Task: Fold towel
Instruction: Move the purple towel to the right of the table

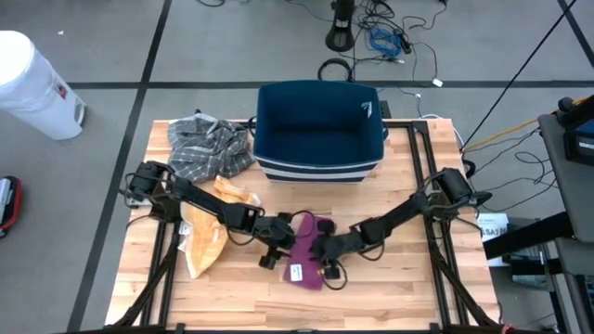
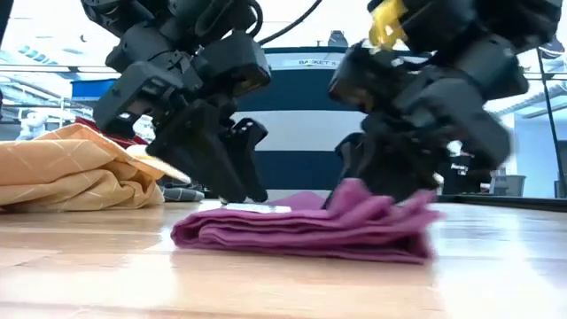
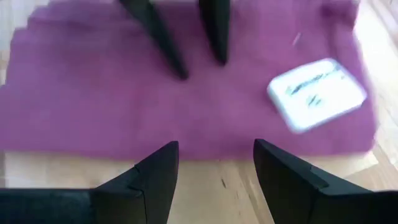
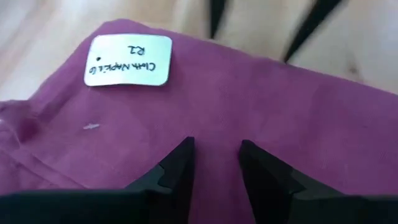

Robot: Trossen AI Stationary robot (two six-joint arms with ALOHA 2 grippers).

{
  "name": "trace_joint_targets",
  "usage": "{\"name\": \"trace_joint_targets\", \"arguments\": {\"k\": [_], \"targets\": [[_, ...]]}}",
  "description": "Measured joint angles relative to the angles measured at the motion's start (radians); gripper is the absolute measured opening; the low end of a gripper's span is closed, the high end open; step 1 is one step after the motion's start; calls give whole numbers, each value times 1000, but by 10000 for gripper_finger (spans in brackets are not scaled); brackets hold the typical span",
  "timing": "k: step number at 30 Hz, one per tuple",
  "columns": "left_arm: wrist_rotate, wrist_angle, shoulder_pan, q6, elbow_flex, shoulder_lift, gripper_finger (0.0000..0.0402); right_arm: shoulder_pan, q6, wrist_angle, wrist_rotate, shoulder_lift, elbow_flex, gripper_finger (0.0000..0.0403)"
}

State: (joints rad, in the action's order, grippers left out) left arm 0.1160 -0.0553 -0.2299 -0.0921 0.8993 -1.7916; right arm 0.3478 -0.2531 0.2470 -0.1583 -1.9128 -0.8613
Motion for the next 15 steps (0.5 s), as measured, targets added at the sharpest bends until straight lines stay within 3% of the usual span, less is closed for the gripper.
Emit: {"name": "trace_joint_targets", "arguments": {"k": [6,15], "targets": [[0,31,14,-3,1,36,213,-46,-75,-182,-30,16,-8,121],[-1,68,20,-41,1,58,213,-19,-159,-665,78,199,1,120]]}}
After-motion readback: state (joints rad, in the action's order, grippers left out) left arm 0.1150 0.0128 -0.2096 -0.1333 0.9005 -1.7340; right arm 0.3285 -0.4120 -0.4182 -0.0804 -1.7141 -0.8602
